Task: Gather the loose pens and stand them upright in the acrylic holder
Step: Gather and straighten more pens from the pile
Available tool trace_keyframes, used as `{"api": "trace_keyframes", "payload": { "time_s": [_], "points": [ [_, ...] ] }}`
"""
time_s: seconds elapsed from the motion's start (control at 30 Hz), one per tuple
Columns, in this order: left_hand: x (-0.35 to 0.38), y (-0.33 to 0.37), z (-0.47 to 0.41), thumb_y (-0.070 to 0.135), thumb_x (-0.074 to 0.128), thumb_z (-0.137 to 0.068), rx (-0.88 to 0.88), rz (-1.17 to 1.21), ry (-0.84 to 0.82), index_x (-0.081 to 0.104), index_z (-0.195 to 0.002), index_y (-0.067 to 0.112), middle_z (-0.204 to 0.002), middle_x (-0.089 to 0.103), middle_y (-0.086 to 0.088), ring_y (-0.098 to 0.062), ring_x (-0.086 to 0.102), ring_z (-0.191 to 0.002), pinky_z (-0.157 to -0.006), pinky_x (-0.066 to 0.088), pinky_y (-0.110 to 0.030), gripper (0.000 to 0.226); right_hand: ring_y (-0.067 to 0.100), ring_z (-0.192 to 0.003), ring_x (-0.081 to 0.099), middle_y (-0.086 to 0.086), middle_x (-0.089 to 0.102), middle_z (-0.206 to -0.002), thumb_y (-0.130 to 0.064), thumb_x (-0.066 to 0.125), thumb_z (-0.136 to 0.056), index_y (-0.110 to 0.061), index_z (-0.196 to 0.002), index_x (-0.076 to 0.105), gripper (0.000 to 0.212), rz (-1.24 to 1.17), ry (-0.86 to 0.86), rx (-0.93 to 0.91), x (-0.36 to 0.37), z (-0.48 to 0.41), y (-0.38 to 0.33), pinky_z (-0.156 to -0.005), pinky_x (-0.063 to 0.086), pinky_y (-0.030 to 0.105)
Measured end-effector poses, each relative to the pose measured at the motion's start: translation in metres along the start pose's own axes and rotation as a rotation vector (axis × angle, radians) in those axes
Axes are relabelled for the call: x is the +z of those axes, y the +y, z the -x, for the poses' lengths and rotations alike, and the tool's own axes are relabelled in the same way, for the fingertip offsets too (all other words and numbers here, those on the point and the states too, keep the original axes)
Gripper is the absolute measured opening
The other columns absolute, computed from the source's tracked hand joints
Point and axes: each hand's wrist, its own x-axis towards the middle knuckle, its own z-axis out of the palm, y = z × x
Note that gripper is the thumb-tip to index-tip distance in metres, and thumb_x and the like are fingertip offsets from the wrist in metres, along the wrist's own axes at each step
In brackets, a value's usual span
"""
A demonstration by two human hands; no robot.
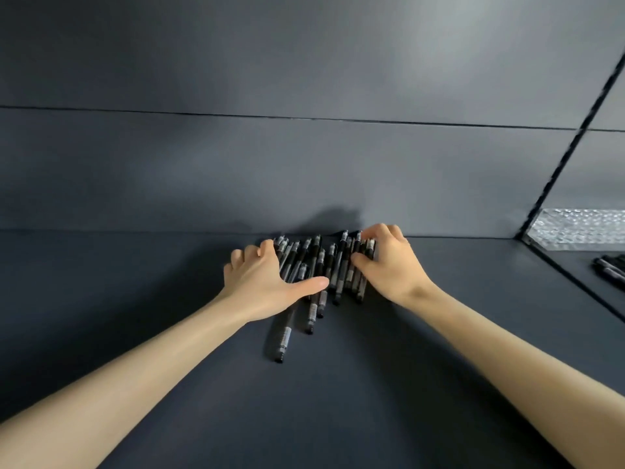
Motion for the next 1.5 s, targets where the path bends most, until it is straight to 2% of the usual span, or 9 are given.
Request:
{"api": "trace_keyframes", "payload": {
  "time_s": [0.23, 0.53, 0.7, 0.87, 0.97, 1.07, 1.2, 1.33, 1.5],
  "points": [
    [0.004, 0.002, -0.005, 0.078, 0.056, -0.066, 0.02, 0.028, -0.019, 0.014, -0.147, 0.011, -0.148, 0.028, -0.006, -0.028, 0.019, -0.135, -0.107, 0.022, -0.039, 0.113, 0.019, -0.109, 0.052, 0.005, 0.053, -0.122, -0.02, 0.068, -0.082, -0.01, -0.131, 0.04, 0.057, -0.256, -0.093, 0.238, 0.003, -0.013, -0.003, -0.09, 0.042, 0.029],
    [0.002, 0.005, -0.002, 0.061, 0.068, -0.071, 0.077, 0.167, -0.034, 0.021, -0.143, 0.009, -0.147, 0.029, -0.004, -0.024, 0.019, -0.136, -0.105, 0.025, -0.034, 0.1, 0.018, -0.097, 0.062, 0.003, 0.06, -0.101, -0.008, 0.071, -0.08, -0.008, -0.117, 0.048, 0.044, -0.535, -0.164, 0.312, -0.005, -0.011, -0.005, -0.093, 0.05, 0.034],
    [0.01, 0.012, 0.0, 0.057, 0.067, -0.075, 0.149, 0.296, -0.087, 0.024, -0.141, 0.008, -0.145, 0.03, -0.004, -0.019, 0.02, -0.135, -0.099, 0.026, -0.028, 0.093, 0.013, -0.103, 0.058, 0.002, 0.054, -0.122, -0.025, 0.073, -0.08, -0.012, -0.128, 0.044, 0.058, -0.662, -0.274, 0.339, 0.001, -0.01, -0.018, -0.091, 0.048, 0.028],
    [0.011, 0.009, -0.006, 0.056, 0.075, -0.069, 0.165, 0.454, -0.11, 0.029, -0.14, 0.017, -0.141, 0.038, 0.0, -0.021, 0.028, -0.136, -0.093, 0.026, -0.023, 0.093, 0.019, -0.094, 0.068, 0.012, 0.071, -0.107, -0.017, 0.064, -0.088, 0.0, -0.107, 0.065, 0.027, -0.861, -0.416, 0.291, -0.001, -0.012, -0.025, -0.086, 0.053, 0.029],
    [0.011, 0.009, -0.005, 0.045, 0.077, -0.072, 0.18, 0.53, -0.125, 0.018, -0.147, 0.014, -0.148, 0.031, 0.001, -0.014, 0.024, -0.139, -0.094, 0.023, -0.017, 0.101, 0.018, -0.086, 0.069, 0.008, 0.073, -0.094, -0.016, 0.063, -0.088, -0.003, -0.099, 0.068, 0.018, -0.894, -0.461, 0.269, 0.002, -0.013, -0.03, -0.08, 0.054, 0.028],
    [0.014, 0.005, -0.006, 0.043, 0.078, -0.071, 0.173, 0.585, -0.154, -0.001, -0.151, 0.013, -0.158, 0.015, 0.003, -0.009, 0.014, -0.144, -0.1, 0.017, -0.014, 0.116, 0.021, -0.092, 0.069, 0.013, 0.072, -0.102, -0.02, 0.066, -0.086, 0.002, -0.106, 0.067, 0.03, -0.935, -0.478, 0.285, 0.004, -0.014, -0.035, -0.082, 0.054, 0.031],
    [0.015, 0.004, -0.007, 0.043, 0.079, -0.07, 0.189, 0.613, -0.129, -0.002, -0.152, 0.016, -0.158, 0.009, 0.006, -0.006, 0.01, -0.144, -0.107, 0.014, -0.015, 0.118, 0.029, -0.101, 0.067, 0.019, 0.069, -0.108, -0.02, 0.068, -0.085, 0.006, -0.111, 0.064, 0.037, -1.049, -0.506, 0.299, 0.004, -0.012, -0.038, -0.089, 0.054, 0.037],
    [0.015, 0.011, -0.001, 0.027, 0.079, -0.074, 0.299, 0.714, -0.091, 0.014, -0.149, 0.023, -0.142, 0.026, 0.021, 0.02, 0.026, -0.124, -0.102, 0.024, -0.002, 0.099, 0.028, -0.092, 0.068, 0.016, 0.068, -0.101, -0.015, 0.068, -0.084, 0.004, -0.113, 0.063, 0.035, -1.202, -0.492, 0.336, 0.009, -0.006, -0.044, -0.076, 0.058, 0.036],
    [0.015, 0.018, 0.004, 0.02, 0.079, -0.074, 0.339, 0.767, 0.065, 0.011, -0.15, 0.028, -0.133, 0.029, 0.011, 0.011, 0.043, -0.116, -0.085, 0.035, 0.005, 0.103, 0.023, -0.083, 0.067, 0.01, 0.066, -0.092, -0.013, 0.07, -0.08, 0.002, -0.121, 0.054, 0.047, -1.305, -0.366, 0.227, 0.004, -0.001, -0.052, -0.068, 0.055, 0.032]
  ]
}}
